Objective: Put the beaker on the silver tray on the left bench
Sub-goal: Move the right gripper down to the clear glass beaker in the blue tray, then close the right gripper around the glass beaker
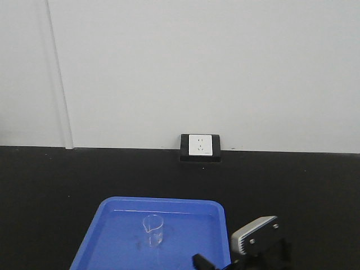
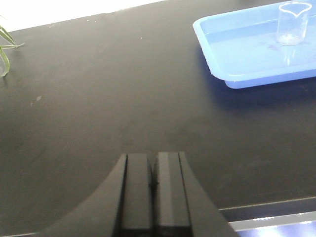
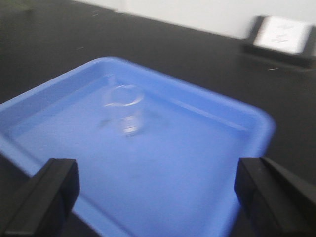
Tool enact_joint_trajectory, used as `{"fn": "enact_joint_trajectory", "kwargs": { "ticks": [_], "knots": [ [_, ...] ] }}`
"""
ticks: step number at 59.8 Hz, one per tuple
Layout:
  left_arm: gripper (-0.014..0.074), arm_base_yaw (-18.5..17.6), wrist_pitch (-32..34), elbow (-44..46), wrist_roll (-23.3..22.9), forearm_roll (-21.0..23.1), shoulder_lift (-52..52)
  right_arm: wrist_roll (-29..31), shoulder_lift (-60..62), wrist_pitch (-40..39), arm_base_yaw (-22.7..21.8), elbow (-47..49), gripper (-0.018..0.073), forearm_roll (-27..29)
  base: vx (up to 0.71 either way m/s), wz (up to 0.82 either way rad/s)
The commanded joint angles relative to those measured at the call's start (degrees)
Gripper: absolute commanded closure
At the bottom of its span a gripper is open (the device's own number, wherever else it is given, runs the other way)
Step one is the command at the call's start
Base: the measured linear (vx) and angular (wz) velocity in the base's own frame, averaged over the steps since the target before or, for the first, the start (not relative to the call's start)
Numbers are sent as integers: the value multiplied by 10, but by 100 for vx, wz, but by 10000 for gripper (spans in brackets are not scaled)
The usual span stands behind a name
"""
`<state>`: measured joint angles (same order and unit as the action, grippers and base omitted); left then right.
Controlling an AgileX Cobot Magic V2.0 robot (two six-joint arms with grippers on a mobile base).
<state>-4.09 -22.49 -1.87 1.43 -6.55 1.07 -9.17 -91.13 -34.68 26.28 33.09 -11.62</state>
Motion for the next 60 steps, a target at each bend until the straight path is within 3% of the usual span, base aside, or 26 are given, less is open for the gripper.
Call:
{"fn": "enact_joint_trajectory", "kwargs": {
  "ticks": [1, 10, 21, 50, 60],
  "knots": [
    [595, -2, 47, -11, -1, 0, 4, -2, -55, -91, 35, 47, -120, 0, 0, 0],
    [595, -2, 47, -11, -1, 0, 4, -6, -153, -92, 69, 129, -114, 2, 0, 0],
    [595, -2, 47, -11, -1, 0, 4, -58, -247, -91, 68, 229, -107, 2, 0, 0],
    [595, -2, 47, -11, -1, 0, 4, -62, -336, -36, 68, 374, -85, 3, 0, 0],
    [595, -2, 47, -11, -1, 0, 4, -61, -353, -7, 67, 405, -78, 34, 0, 0]
  ]
}}
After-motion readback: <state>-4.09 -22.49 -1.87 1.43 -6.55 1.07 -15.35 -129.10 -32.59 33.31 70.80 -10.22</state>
